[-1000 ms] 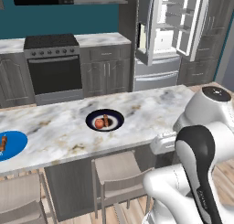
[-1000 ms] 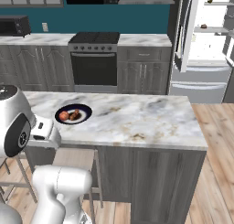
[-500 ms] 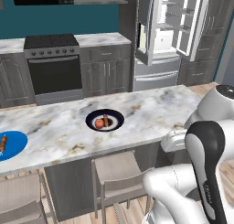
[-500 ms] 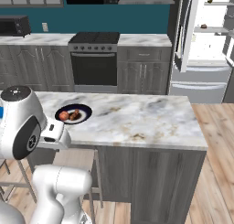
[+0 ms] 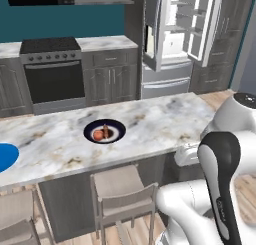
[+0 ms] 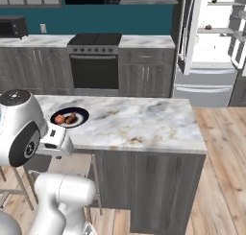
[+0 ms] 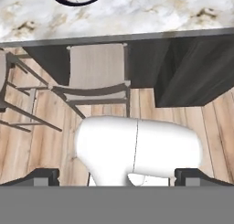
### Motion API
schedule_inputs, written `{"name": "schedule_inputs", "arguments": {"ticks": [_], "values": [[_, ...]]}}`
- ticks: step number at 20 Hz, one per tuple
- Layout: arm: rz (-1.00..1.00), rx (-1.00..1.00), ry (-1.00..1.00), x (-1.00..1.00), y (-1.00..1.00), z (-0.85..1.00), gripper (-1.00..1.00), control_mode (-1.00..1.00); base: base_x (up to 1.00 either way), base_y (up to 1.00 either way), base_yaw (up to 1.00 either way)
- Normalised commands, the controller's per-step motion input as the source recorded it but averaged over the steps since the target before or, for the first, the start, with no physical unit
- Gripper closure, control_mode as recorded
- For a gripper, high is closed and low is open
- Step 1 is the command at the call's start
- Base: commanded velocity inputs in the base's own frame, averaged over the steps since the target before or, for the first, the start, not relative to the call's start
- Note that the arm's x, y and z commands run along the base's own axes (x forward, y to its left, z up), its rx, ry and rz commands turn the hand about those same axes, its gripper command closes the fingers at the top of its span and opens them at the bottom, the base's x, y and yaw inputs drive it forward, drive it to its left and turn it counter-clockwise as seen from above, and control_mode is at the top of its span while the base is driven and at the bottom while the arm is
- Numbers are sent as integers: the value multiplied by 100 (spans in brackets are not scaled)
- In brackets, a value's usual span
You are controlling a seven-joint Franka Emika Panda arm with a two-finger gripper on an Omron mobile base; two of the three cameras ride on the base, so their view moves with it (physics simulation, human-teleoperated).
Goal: Pick up the peach and kiwi from the fridge and place one fruit on each plate on the dining counter.
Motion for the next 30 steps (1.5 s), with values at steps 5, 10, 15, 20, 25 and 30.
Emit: {"name": "schedule_inputs", "arguments": {"ticks": [5, 10, 15, 20, 25, 30], "values": [[0, 0, 0, 0, 0, 0, -100, 100, -18, -100, -26], [0, 0, 0, 0, 0, 0, -100, 100, -1, -100, -12], [0, 0, 0, 0, 0, 0, -100, 100, 22, -100, -1], [0, 0, 0, 0, 0, 0, -100, 100, 39, -100, 0], [0, 0, 0, 0, 0, 0, -100, 100, 65, -92, 6], [0, 0, 0, 0, 0, 0, -100, 100, 95, -61, 4]]}}
